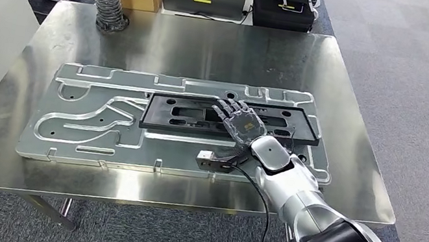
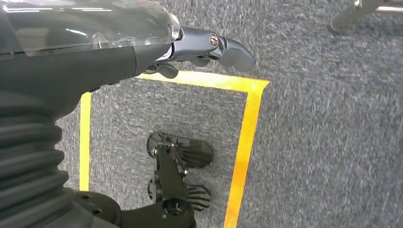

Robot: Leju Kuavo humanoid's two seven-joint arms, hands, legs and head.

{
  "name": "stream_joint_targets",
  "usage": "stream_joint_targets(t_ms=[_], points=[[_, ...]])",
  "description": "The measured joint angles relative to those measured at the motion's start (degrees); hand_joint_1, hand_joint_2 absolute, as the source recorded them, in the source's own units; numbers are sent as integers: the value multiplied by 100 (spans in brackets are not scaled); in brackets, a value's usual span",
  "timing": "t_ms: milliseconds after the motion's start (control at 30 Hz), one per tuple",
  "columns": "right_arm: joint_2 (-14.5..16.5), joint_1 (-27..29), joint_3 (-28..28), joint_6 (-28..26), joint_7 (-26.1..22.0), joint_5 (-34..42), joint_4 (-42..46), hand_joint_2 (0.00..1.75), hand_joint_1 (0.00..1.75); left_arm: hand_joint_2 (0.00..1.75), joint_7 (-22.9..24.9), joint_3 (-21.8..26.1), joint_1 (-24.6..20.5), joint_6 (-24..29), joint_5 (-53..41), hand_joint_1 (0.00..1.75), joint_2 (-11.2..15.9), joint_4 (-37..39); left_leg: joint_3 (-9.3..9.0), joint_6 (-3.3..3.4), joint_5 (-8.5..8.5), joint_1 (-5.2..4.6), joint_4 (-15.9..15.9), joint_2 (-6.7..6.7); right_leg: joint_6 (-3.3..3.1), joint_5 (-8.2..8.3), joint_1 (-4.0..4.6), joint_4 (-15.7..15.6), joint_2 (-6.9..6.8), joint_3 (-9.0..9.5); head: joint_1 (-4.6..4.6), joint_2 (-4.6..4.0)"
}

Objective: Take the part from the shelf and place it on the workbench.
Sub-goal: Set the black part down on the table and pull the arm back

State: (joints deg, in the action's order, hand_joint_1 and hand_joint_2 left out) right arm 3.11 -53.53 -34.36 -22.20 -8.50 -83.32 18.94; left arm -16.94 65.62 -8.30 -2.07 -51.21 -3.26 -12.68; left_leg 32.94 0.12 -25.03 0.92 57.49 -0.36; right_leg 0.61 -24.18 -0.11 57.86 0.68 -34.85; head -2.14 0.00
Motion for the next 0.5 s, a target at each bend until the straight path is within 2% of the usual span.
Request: stream_joint_targets(t_ms=[67,133,167,200,233,267,300,367,433,500], points=[[-1,24,8,-458,-105,4,15,0,0,0,2,-2,-6,27,1,0,-3,0,4,62,36,12,-32,9,56,-242,-19,369,-12,-171,1,0],[1,54,26,-839,-272,64,46,0,0,0,2,-3,-8,41,7,0,-4,0,20,80,43,9,-33,13,93,-614,-31,1126,-25,-521,1,0],[3,86,45,-992,-398,141,72,0,0,0,2,-3,-7,43,10,0,-4,0,23,82,42,7,-32,12,103,-728,-35,1459,-29,-680,2,0],[9,126,80,-1129,-582,288,111,0,0,0,2,-3,-5,45,14,0,-5,0,23,83,40,6,-30,7,106,-738,-38,1620,-32,-760,2,0],[18,167,139,-1248,-844,522,171,0,0,0,3,-4,-5,45,17,0,-7,0,20,82,37,5,-27,1,97,-637,-40,1553,-34,-730,2,0],[28,199,228,-1340,-1152,823,257,0,0,0,5,-6,-6,45,19,0,-10,0,14,77,31,4,-23,-5,77,-451,-40,1262,-35,-593,1,0],[43,220,341,-1407,-1498,1172,363,0,0,0,9,-9,-6,45,21,0,-13,0,7,67,22,3,-19,-11,44,-239,-35,837,-35,-391,1,0],[78,272,601,-1491,-2158,1906,641,0,0,0,20,-19,-10,50,43,0,-22,0,12,27,2,-17,-5,-11,-22,-4,0,158,-39,-75,0,0],[104,433,842,-1549,-2640,2612,1092,0,0,0,30,-24,-7,59,91,0,-26,0,20,-30,-8,-25,-6,-6,-65,-1,38,-18,-39,-4,0,0],[91,677,1012,-1584,-2811,3124,1718,0,0,0,32,-23,5,63,143,0,-24,0,11,-93,-37,-19,-1,-3,-118,10,20,-56,-37,13,0,0]])
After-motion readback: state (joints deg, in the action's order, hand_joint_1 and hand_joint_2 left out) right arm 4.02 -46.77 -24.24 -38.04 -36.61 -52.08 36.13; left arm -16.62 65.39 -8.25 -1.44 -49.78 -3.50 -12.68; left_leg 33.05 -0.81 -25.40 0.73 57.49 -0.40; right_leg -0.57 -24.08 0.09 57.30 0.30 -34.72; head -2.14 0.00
